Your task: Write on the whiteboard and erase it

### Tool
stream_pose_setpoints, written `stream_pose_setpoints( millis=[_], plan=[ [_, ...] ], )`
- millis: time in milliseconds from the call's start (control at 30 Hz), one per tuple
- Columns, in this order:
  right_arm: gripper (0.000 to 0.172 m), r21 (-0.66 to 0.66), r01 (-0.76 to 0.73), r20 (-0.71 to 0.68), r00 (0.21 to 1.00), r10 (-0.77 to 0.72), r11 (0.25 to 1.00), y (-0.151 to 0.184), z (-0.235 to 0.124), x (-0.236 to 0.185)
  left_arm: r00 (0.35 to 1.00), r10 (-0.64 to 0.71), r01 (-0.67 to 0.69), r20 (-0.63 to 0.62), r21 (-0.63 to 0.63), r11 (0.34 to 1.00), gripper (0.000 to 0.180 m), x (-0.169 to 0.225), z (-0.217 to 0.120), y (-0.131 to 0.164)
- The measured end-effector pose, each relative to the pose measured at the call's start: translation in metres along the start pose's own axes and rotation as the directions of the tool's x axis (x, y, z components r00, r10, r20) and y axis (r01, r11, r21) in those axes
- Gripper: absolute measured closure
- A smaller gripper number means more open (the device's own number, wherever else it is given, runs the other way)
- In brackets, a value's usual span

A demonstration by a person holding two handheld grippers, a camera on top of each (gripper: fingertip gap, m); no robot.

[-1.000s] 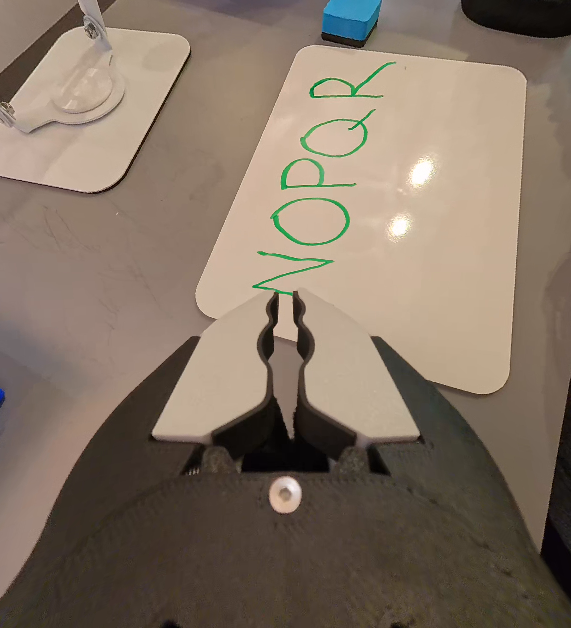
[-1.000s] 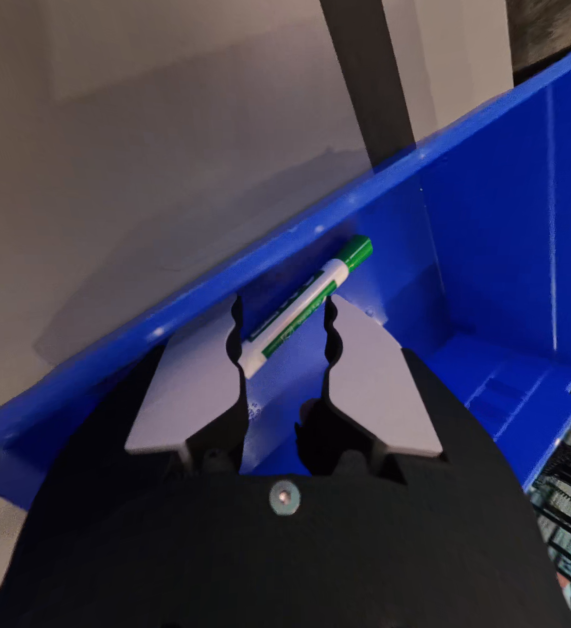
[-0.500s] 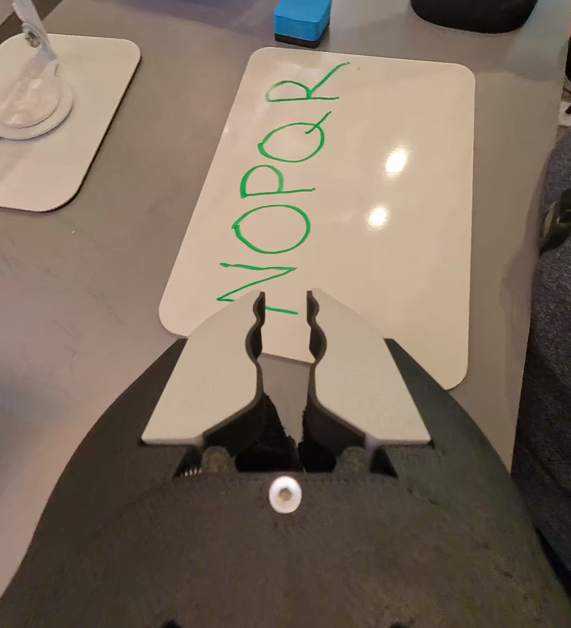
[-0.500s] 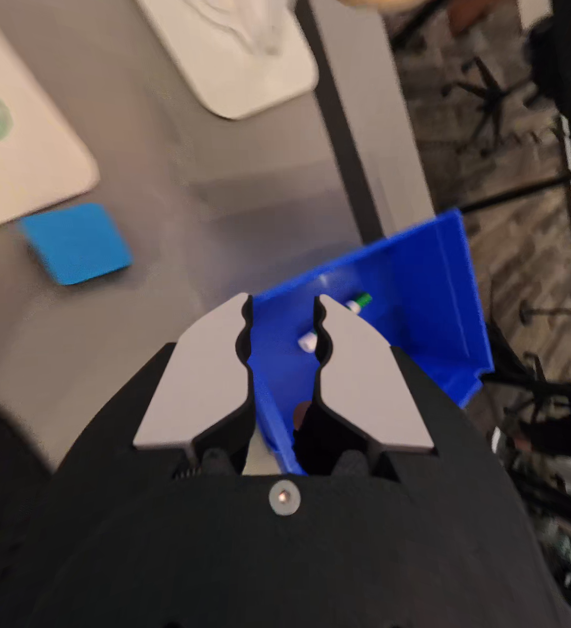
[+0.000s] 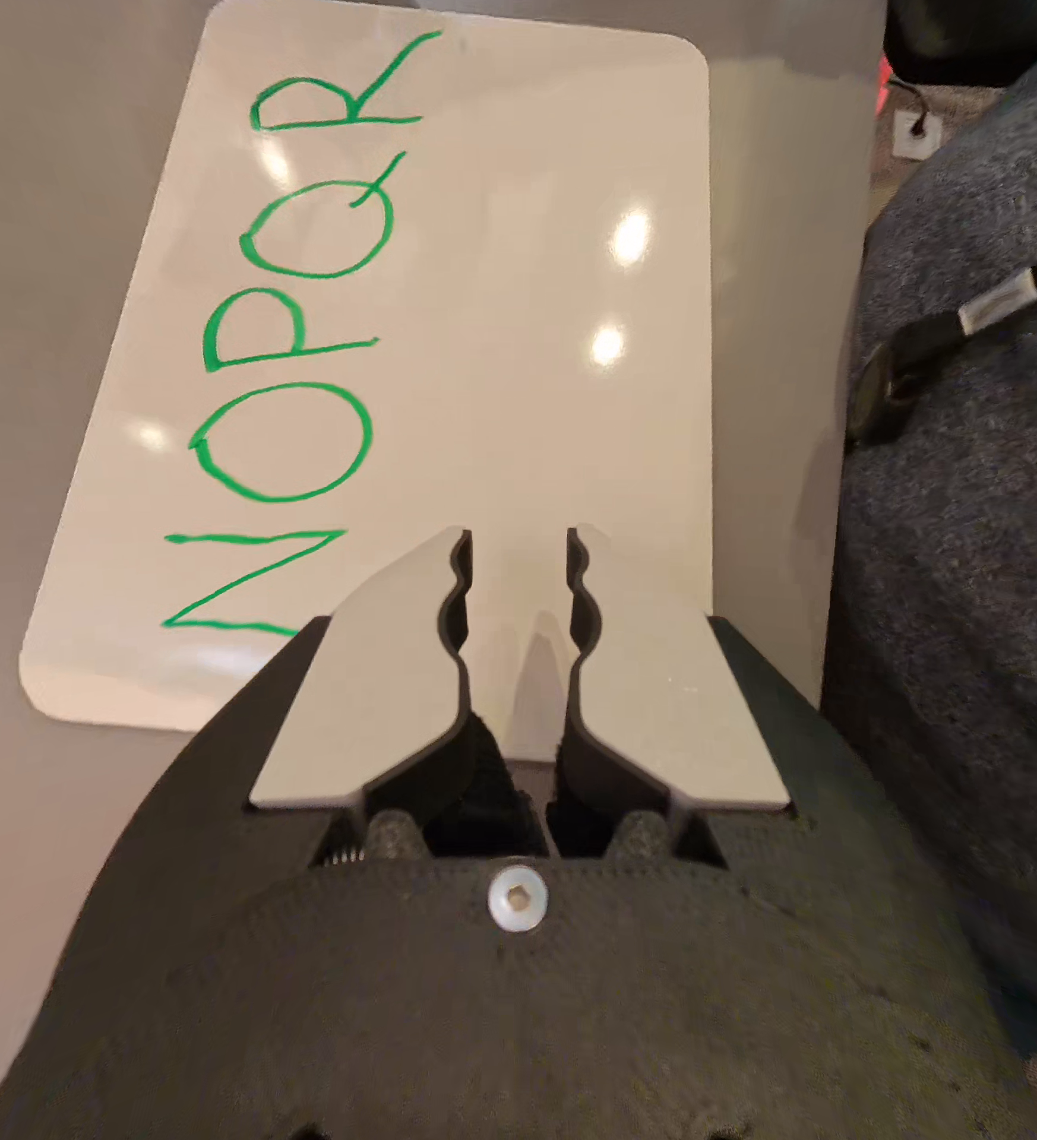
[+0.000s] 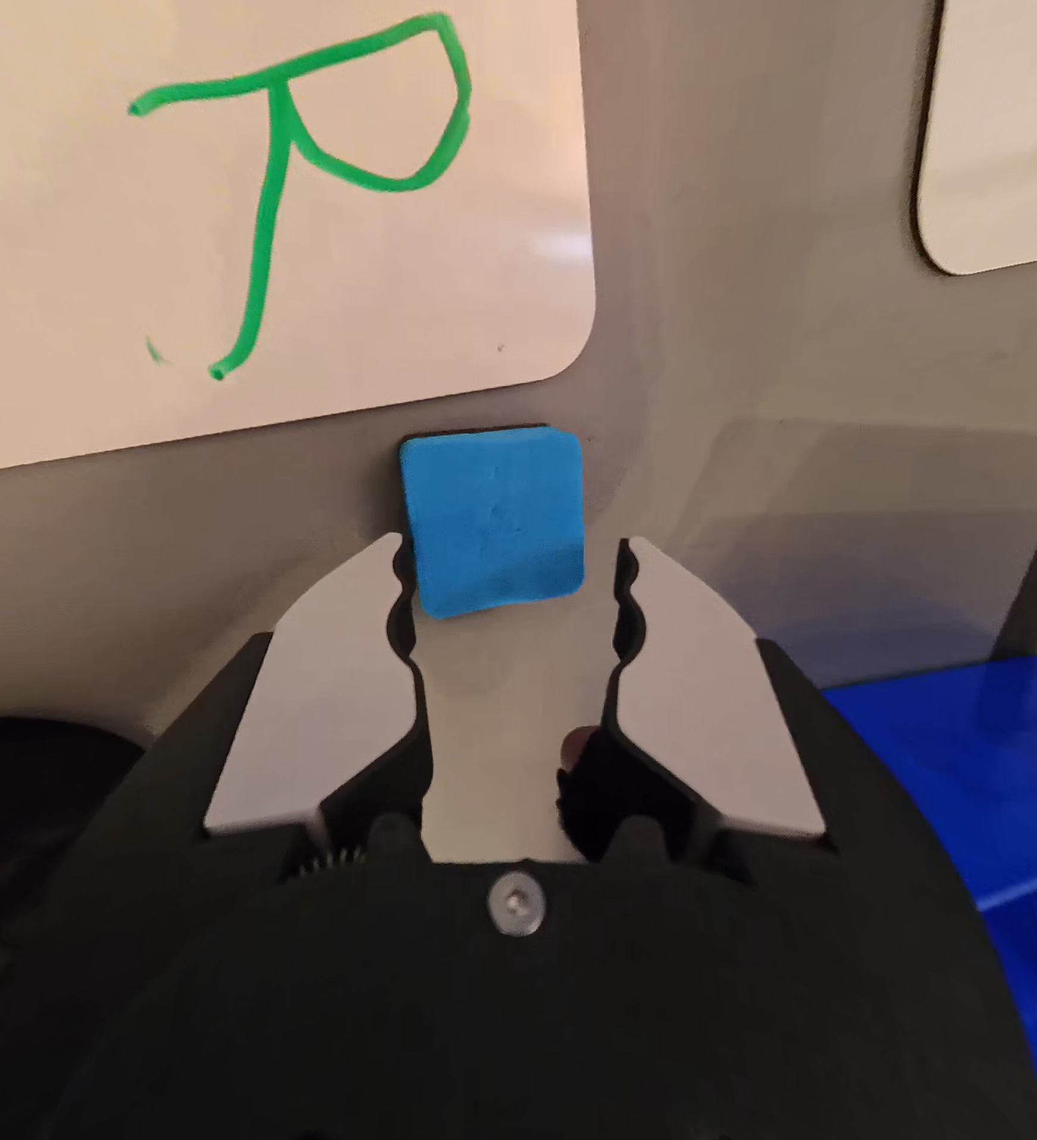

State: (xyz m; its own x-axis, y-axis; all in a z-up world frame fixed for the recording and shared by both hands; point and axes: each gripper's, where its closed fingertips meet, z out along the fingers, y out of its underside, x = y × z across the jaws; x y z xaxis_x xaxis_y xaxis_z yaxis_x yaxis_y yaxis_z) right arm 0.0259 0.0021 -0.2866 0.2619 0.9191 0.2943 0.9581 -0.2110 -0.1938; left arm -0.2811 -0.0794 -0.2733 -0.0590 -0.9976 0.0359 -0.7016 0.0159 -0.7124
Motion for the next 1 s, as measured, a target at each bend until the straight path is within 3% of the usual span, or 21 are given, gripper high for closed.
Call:
stream_pose_setpoints(
  millis=[267, 433, 533, 633, 800, 1000],
  plan=[
    [0.117, 0.040, -0.018, 0.005, 1.000, 0.017, 0.999, -0.003, 0.001, 0.004, 0.999, 0.032, -0.030, 0.023, -0.085, 0.996, 0.167, 0.015, 0.033, 0.000],
    [0.117, 0.186, -0.045, 0.063, 0.997, 0.034, 0.982, -0.037, -0.022, -0.008, 1.000, -0.010, 0.009, -0.016, -0.064, 0.998, 0.180, 0.019, 0.037, -0.002],
    [0.117, 0.182, 0.005, 0.092, 0.995, -0.022, 0.983, -0.055, -0.016, -0.023, 1.000, 0.008, -0.008, 0.006, -0.074, 0.997, 0.180, 0.019, 0.038, -0.003],
    [0.105, 0.101, 0.053, 0.093, 0.994, -0.062, 0.994, -0.053, 0.002, -0.030, 1.000, 0.011, -0.011, 0.007, -0.080, 0.997, 0.180, 0.019, 0.038, -0.004],
    [0.109, 0.154, 0.062, 0.093, 0.993, -0.077, 0.986, -0.067, -0.005, -0.032, 0.998, 0.060, -0.060, 0.004, -0.042, 0.997, 0.179, 0.029, 0.041, -0.022],
    [0.116, 0.110, 0.124, 0.134, 0.981, -0.138, 0.986, -0.070, 0.005, -0.032, 0.999, 0.019, -0.022, -0.039, -0.061, 0.998, 0.180, 0.032, 0.052, -0.017]
  ],
)
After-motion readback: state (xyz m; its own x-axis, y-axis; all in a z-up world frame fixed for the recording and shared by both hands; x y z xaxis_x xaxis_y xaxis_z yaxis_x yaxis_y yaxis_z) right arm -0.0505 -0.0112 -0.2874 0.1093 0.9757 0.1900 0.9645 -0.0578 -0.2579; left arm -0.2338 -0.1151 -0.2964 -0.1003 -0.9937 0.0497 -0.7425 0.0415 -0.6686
